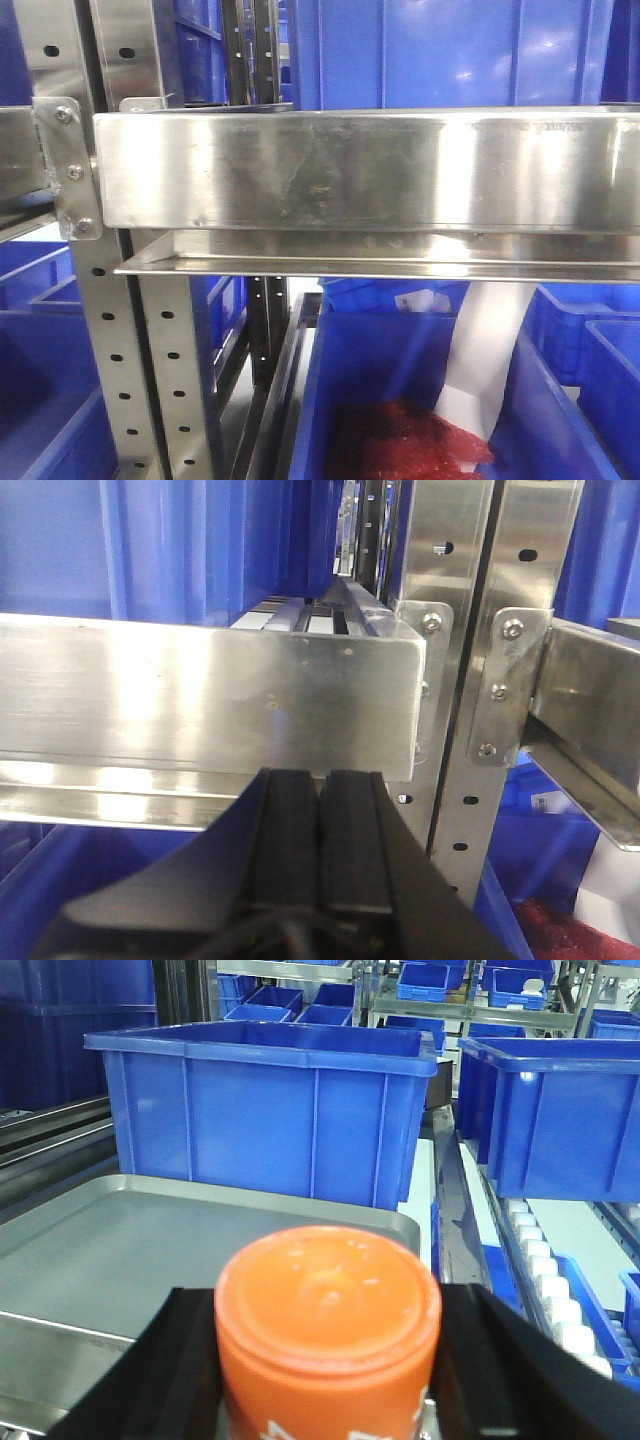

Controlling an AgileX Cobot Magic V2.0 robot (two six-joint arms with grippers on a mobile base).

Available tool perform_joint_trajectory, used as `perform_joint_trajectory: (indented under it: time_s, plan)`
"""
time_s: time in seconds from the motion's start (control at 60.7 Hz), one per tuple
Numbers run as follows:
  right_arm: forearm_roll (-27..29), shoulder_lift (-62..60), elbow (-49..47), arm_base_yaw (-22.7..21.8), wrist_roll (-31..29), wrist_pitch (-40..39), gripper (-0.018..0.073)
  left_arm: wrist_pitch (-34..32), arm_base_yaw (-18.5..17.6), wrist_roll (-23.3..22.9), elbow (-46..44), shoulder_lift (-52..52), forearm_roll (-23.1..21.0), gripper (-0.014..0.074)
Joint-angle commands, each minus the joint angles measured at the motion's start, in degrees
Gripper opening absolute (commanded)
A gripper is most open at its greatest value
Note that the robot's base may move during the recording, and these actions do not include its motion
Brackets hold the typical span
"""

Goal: Grab orange capacitor from left shelf to right conveyor
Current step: 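Lift the capacitor with the right gripper and pull it off the shelf, then drive the base to the conveyor holding the capacitor in the right gripper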

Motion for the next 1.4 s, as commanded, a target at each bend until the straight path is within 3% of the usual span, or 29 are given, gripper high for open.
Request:
perform_joint_trajectory:
  time_s: [0.0, 1.383]
  plan:
    - [-0.82, 0.65, -1.53, -0.21, -0.01, -5.05, 0.0088, -5.15, -0.12, -0.09, -0.18, -0.62, -0.10, -0.0127]
    - [-0.82, 0.65, -1.53, -0.15, -0.01, -5.05, 0.0088, -5.15, -0.12, -0.09, -0.18, -0.62, -0.10, -0.0127]
